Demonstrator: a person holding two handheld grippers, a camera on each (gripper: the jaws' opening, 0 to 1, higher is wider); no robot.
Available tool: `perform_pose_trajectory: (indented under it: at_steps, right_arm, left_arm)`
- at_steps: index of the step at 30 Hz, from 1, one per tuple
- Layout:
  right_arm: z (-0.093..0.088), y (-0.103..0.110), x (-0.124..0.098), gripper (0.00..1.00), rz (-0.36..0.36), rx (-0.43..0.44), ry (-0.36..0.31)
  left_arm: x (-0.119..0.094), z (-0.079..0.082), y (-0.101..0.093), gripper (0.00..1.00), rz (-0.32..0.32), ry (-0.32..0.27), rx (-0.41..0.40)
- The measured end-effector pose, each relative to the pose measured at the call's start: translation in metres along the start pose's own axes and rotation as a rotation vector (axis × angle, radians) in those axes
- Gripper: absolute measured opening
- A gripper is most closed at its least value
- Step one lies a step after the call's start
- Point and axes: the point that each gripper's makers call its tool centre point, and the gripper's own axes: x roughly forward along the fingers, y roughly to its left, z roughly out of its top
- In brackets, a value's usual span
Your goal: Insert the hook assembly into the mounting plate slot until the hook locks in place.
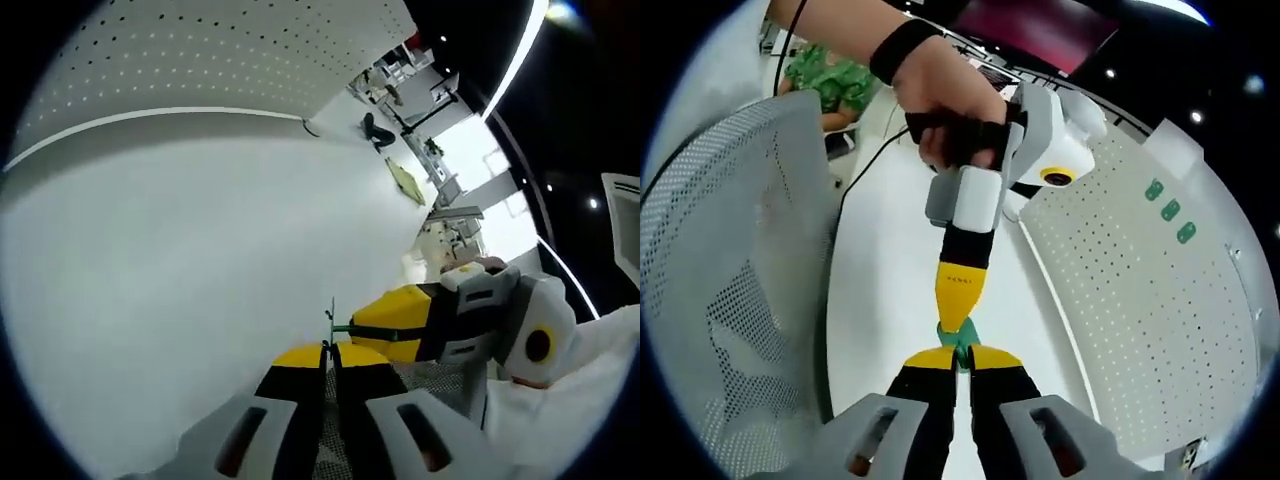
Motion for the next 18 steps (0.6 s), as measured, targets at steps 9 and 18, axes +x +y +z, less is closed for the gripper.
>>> perform_pose_trajectory:
  at_steps: [9,18]
  right_arm:
    - [-0.003,-0.008,0.000,0.01,-0.042,0.032,0.022]
    - [-0.006,-0.016,-0.003,0.01,-0.079,0.131,0.024]
  left_arm:
    - [0.000,0.010,-0.002,0.04,0.015,-0.079,0.214]
    - [-0.001,0.015,-0.005,0.12,0.027,-0.110,0.325]
